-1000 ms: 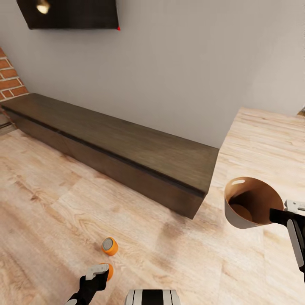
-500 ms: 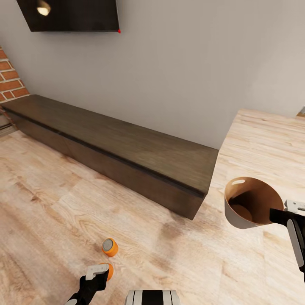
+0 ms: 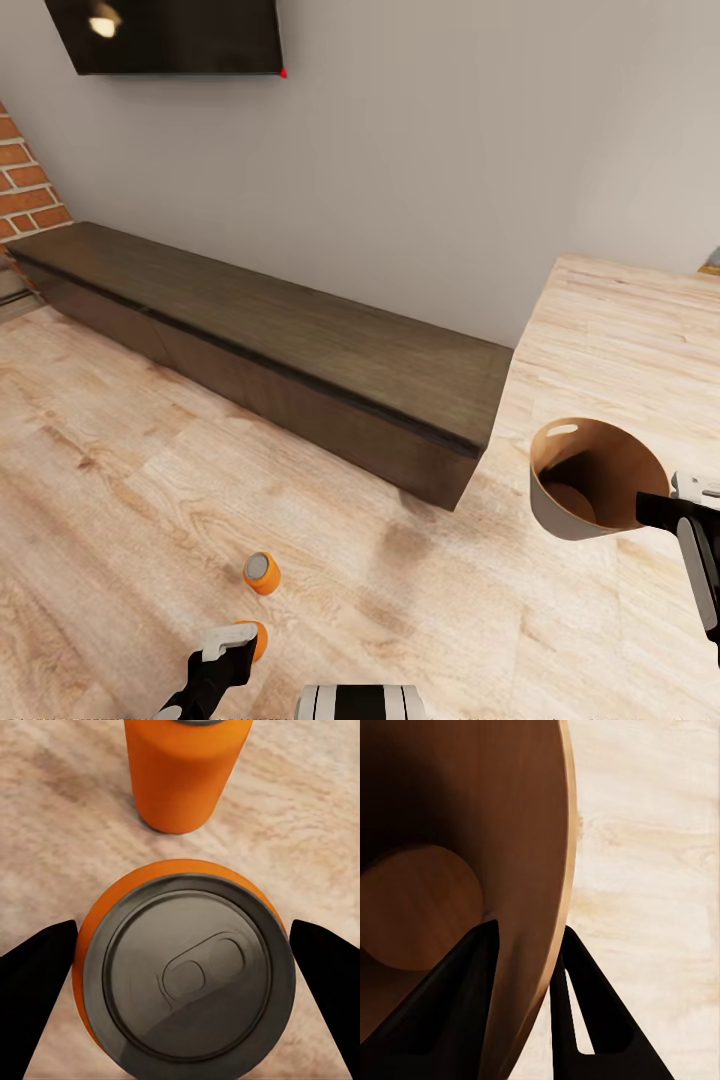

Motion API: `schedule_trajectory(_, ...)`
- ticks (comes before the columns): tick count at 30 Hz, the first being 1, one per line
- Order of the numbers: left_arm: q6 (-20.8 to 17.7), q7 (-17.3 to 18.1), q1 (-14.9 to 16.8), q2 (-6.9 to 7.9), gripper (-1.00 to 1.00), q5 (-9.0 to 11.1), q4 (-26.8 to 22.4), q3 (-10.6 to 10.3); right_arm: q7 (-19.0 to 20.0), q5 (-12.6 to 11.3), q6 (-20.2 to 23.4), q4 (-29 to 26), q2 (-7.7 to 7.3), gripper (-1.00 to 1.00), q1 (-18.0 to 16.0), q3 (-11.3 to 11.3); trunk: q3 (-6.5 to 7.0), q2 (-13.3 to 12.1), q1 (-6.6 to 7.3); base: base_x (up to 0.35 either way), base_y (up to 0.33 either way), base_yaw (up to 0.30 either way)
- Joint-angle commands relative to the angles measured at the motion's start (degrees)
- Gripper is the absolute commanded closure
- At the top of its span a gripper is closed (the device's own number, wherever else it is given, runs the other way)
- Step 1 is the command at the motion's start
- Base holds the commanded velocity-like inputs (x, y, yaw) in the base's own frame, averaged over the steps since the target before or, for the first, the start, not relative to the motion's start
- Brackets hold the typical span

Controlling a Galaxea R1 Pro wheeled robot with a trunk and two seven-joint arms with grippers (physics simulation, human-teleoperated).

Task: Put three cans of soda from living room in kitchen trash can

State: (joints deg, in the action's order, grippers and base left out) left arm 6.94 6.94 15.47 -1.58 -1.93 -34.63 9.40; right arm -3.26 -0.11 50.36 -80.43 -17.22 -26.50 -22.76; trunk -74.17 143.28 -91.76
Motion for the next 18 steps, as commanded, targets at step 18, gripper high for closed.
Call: schedule_trajectory(18,0.00,0.01,0.00,0.00,1.00,0.00,-0.09,0.00,0.10,0.20,0.00,-0.04,0.00,1.00,-0.04,0.00,0.23,-0.01,0.03,-0.003,0.000,0.000)
